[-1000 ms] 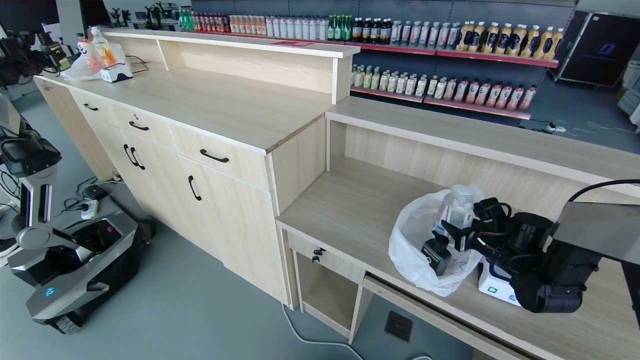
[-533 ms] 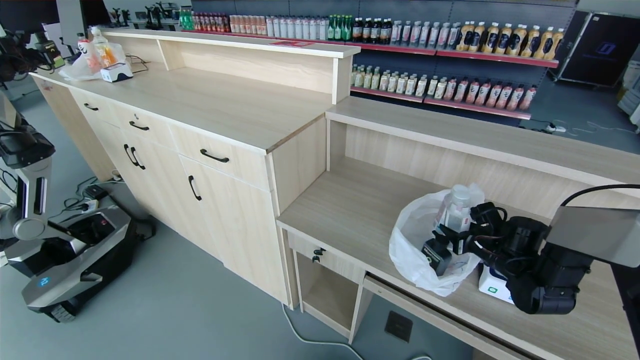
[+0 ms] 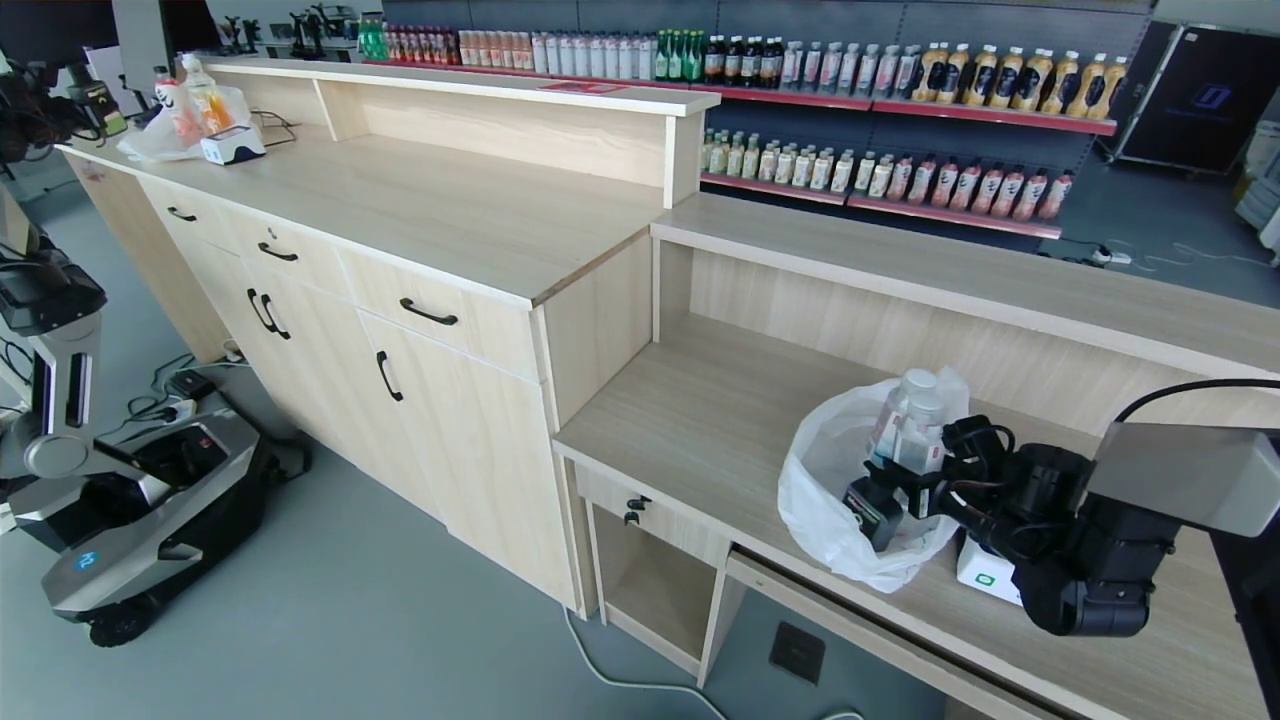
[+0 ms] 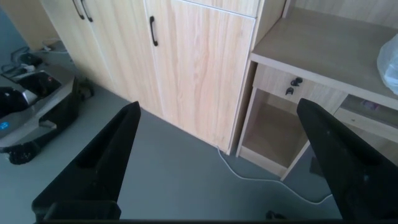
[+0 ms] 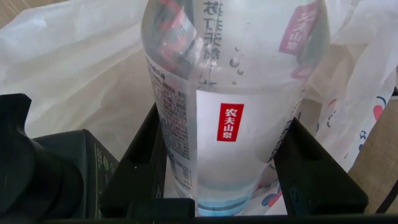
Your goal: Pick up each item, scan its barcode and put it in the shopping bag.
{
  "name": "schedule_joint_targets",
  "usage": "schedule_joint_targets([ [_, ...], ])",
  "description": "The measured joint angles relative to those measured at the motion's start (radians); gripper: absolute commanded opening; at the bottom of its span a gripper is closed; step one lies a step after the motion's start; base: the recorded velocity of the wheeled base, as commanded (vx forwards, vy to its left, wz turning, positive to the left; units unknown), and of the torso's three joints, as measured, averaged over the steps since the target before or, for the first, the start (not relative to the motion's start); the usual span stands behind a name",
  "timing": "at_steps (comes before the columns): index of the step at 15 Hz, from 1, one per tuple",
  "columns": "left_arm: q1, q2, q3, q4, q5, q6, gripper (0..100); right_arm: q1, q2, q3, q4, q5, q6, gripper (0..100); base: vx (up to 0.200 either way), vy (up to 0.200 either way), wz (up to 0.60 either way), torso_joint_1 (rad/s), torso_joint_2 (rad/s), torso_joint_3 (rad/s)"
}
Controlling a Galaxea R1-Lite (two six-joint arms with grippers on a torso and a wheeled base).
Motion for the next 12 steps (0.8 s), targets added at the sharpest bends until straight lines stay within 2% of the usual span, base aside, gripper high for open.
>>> schedule_joint_targets([
  [12,0.000,0.000,0.000,0.000,0.000,0.000,100,0.017,0.027,-0.030,-0.024,0.002,0.003,0,0.000,0.000,0.00,0.000,0.00,0.000],
])
